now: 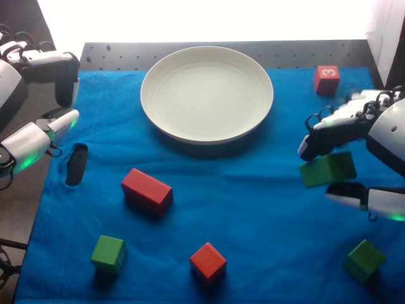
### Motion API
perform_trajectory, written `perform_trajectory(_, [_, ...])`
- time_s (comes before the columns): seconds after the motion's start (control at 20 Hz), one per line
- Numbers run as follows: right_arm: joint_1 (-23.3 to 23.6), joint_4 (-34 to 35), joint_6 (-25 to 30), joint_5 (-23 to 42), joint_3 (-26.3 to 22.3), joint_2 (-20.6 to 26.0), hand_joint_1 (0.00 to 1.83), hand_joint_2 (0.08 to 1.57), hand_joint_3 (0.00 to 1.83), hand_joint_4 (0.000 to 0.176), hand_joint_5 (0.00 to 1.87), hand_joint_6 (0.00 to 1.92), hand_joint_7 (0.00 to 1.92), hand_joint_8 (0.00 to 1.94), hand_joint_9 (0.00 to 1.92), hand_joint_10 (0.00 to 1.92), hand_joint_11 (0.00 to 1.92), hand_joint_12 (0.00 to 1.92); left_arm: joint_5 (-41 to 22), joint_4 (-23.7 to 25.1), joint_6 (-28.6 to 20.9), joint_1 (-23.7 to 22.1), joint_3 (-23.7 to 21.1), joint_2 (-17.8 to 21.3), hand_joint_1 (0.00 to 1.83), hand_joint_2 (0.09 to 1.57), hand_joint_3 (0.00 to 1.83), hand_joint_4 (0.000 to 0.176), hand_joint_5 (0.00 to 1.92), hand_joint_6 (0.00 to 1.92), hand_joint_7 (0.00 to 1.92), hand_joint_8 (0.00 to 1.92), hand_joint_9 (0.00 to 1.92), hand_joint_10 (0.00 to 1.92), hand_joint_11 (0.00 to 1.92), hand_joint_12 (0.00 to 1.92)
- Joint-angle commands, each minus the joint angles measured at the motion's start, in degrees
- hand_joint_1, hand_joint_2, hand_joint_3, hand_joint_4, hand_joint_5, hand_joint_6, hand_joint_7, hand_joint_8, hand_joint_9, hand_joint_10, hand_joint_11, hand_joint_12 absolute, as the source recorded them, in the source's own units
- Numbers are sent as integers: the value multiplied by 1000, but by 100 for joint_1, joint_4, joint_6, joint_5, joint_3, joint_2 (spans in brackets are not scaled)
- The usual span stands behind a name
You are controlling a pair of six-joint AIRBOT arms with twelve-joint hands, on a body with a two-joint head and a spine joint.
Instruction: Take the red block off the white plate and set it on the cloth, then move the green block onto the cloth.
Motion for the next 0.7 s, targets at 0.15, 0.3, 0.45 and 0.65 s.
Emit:
perform_trajectory(0.15, [43,-98,67,-718,-24,17,925,827,0,0,278,526,308,236,17,938,0,1677,-754,149,2,-20,7,27,395,1305,0,12,771,272,623,287,343,732,0,1380])
perform_trajectory(0.3, [43,-97,67,-719,-43,44,909,823,0,0,156,568,232,221,0,904,0,1760,-771,149,2,-17,6,27,421,1294,0,11,841,150,636,264,331,775,7,1405])
perform_trajectory(0.45, [43,-89,67,-782,-44,58,939,818,0,0,123,780,167,469,0,1064,0,1858,-796,149,2,-11,3,27,752,1346,0,175,563,1579,627,315,293,914,12,1511])
perform_trajectory(0.65, [-50,154,67,-1279,-63,141,881,927,0,0,184,809,185,763,24,1171,0,1839,-910,169,2,-4,-18,33,766,1341,2,176,563,1590,619,190,364,556,0,1362])
